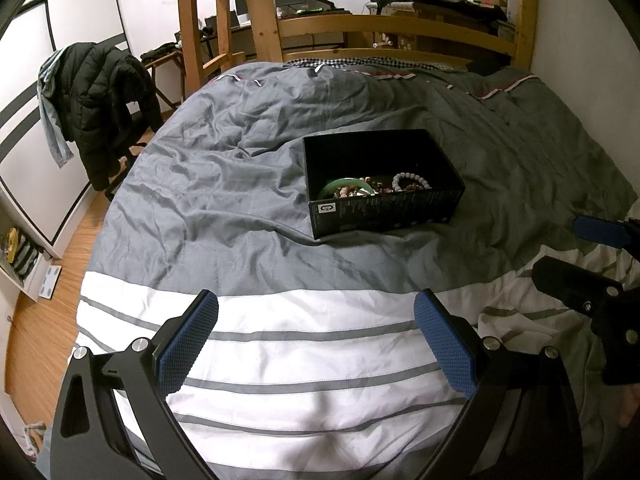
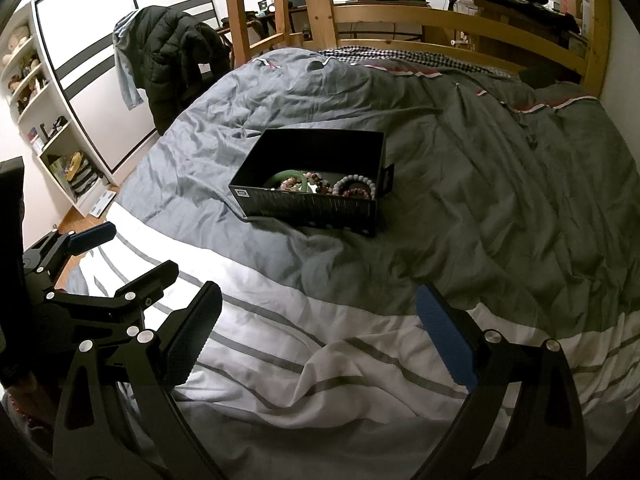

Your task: Organize jewelry

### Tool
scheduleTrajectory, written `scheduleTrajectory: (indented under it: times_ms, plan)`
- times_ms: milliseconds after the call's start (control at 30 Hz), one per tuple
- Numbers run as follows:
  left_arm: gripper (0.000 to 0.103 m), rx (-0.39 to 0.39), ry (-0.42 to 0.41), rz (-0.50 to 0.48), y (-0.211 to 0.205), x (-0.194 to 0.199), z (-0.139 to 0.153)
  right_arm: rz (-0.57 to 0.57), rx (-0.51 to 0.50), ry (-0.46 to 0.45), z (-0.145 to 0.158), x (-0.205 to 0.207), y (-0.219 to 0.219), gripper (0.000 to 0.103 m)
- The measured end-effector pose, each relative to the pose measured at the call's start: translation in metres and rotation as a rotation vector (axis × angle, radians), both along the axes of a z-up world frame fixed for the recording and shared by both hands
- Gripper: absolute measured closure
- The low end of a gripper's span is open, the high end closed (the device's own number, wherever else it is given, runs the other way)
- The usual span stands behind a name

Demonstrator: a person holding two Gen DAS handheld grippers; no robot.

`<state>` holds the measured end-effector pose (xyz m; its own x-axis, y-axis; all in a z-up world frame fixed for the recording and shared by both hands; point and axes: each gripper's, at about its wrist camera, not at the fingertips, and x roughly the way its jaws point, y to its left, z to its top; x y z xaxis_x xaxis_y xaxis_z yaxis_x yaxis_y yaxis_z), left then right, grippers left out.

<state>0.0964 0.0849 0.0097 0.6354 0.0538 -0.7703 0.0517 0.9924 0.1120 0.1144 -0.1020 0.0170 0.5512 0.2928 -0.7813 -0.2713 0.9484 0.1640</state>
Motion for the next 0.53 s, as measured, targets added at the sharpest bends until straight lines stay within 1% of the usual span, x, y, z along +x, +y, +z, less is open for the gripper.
scheduleTrajectory:
  times_ms: [133, 533]
  plan:
    - [0.006, 0.02, -0.009, 0.003, -0.0003, -0.0011, 0.0023, 0.0, 0.0, -0.001, 0.0, -0.0001, -0.0003, 0.007]
    - [0.006, 0.01, -0.002, -0.005, 0.0013, -0.0003, 0.0029, -0.001, 0.0, -0.002, 0.0, 0.0, -0.0006, 0.007]
